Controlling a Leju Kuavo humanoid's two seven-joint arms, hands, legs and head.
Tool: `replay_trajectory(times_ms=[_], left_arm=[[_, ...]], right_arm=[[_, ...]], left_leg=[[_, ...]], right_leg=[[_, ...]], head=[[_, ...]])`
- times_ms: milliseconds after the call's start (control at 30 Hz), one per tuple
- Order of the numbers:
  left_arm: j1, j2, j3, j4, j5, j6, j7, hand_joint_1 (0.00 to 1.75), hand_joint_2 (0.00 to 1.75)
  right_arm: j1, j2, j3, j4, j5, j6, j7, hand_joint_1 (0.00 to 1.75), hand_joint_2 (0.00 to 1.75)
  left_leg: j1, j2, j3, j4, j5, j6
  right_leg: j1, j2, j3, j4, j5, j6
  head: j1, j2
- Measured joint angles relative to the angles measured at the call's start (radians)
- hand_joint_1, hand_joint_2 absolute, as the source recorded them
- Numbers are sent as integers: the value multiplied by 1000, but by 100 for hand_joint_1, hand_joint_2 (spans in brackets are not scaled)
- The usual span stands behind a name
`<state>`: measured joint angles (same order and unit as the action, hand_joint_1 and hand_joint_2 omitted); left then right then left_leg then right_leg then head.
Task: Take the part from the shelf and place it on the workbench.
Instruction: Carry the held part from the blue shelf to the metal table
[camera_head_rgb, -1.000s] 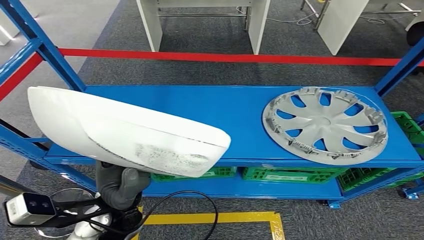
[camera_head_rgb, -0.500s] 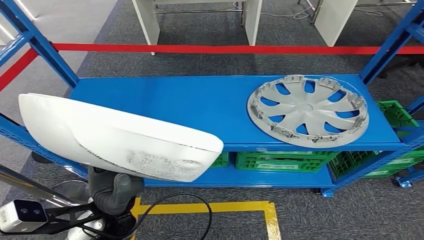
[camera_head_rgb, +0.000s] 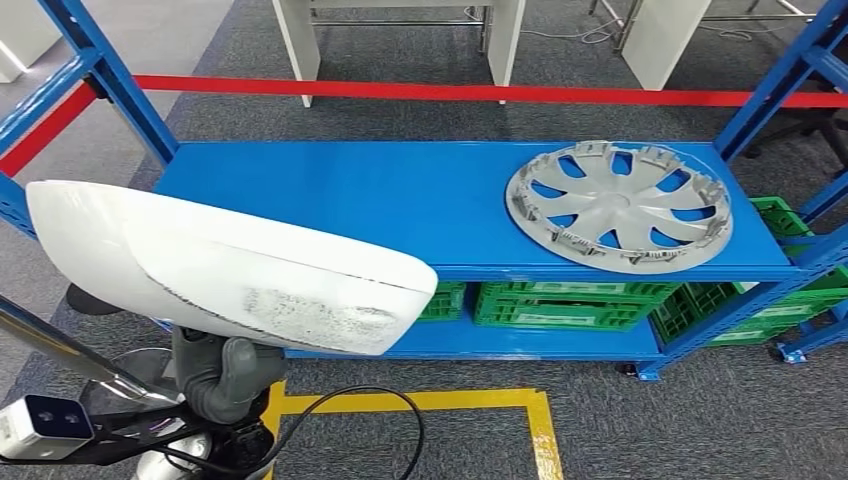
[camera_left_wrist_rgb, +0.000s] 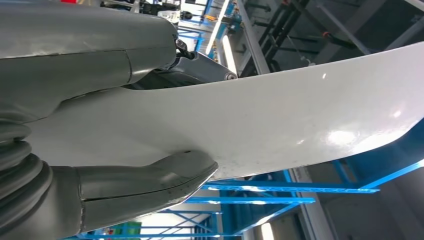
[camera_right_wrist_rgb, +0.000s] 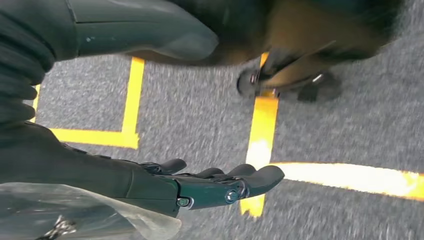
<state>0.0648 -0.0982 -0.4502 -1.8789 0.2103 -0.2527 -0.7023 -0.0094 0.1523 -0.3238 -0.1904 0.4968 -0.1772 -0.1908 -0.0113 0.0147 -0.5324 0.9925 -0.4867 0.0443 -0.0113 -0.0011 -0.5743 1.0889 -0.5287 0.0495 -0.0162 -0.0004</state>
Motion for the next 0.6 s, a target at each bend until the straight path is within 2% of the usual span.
replay_trajectory(times_ms=[33, 67, 167, 200, 267, 333, 367, 400, 433, 500, 533, 567, 600], left_arm=[[0, 0, 0, 0, 0, 2, 0, 175, 175], [-1, 0, -2, 0, 3, 3, 0, 175, 175], [-3, 0, -5, 1, 20, 3, 0, 175, 175], [-5, 0, -6, 1, 24, 2, 0, 175, 175], [-7, 1, -6, 1, 26, 2, 0, 175, 175], [-7, 2, -6, 3, 27, 2, 0, 175, 175], [-7, 3, -6, 3, 27, 2, 0, 175, 175], [-7, 4, -6, 4, 27, 2, 0, 175, 175], [-7, 4, -6, 4, 27, 2, 0, 175, 175], [-8, 4, -6, 4, 28, 2, 0, 175, 175], [-8, 4, -6, 4, 28, 1, 0, 175, 175], [-9, 4, -7, 4, 28, 2, 0, 175, 175], [-10, 4, -7, 4, 28, 2, 0, 175, 175]], right_arm=[[-1, 0, -1, 0, -2, 3, 0, 0, 175], [-2, 0, -1, 0, -3, 9, 0, 0, 175], [-2, 0, -2, 0, -3, 19, 0, 0, 175], [-2, 1, -3, 0, -3, 20, 0, 0, 175], [-4, 1, -3, 0, -2, 21, 0, 0, 175], [-4, 1, -3, 0, -2, 21, 0, 0, 175], [-4, 1, -3, 0, -2, 21, 0, 0, 175], [-3, 1, -3, 0, -2, 21, 0, 0, 175], [-3, 1, -4, 0, -2, 21, 0, 0, 175], [-4, 1, -5, 0, -2, 21, 0, 0, 175], [-4, 1, -5, 0, -1, 21, 0, 0, 175], [-5, 1, -6, 0, -1, 21, 0, 0, 175], [-5, 1, -7, 0, -1, 22, 0, 0, 175]], left_leg=[[-2, 0, -4, 6, 1, -4], [-4, 1, -9, 10, 2, -8], [-3, 0, -17, 18, 5, -22], [-2, -2, -22, 30, -7, -27], [3, -5, -56, 111, -61, -39], [8, -6, -113, 246, -126, -49], [10, -6, -131, 292, -138, -51], [12, -6, -132, 301, -131, -51], [13, -6, -114, 270, -104, -50], [12, -7, -45, 133, -35, -41], [10, -7, -18, 72, -14, -35], [8, -8, -3, 33, -5, -31], [6, -8, 0, 19, -8, -28]], right_leg=[[0, 0, 33, -53, 9, -5], [1, 0, 49, -81, 9, -11], [2, 0, 48, -86, 13, -33], [1, -1, 47, -87, 16, -40], [-2, -2, 43, -90, 22, -50], [-1, -2, 36, -89, 25, -54], [-1, -2, 34, -89, 26, -55], [-1, -2, 32, -88, 27, -55], [-1, -1, 33, -88, 28, -55], [0, 0, 35, -88, 28, -53], [1, 1, 33, -86, 30, -50], [1, 1, 29, -85, 32, -45], [2, 0, 24, -85, 34, -39]], head=[[-1, 0], [-1, 0], [-1, 0], [-3, 0], [-7, 0], [-9, 0], [-9, 0], [-9, 0], [-9, 0], [-9, 0], [-9, 0], [-9, 0], [-9, 0]])
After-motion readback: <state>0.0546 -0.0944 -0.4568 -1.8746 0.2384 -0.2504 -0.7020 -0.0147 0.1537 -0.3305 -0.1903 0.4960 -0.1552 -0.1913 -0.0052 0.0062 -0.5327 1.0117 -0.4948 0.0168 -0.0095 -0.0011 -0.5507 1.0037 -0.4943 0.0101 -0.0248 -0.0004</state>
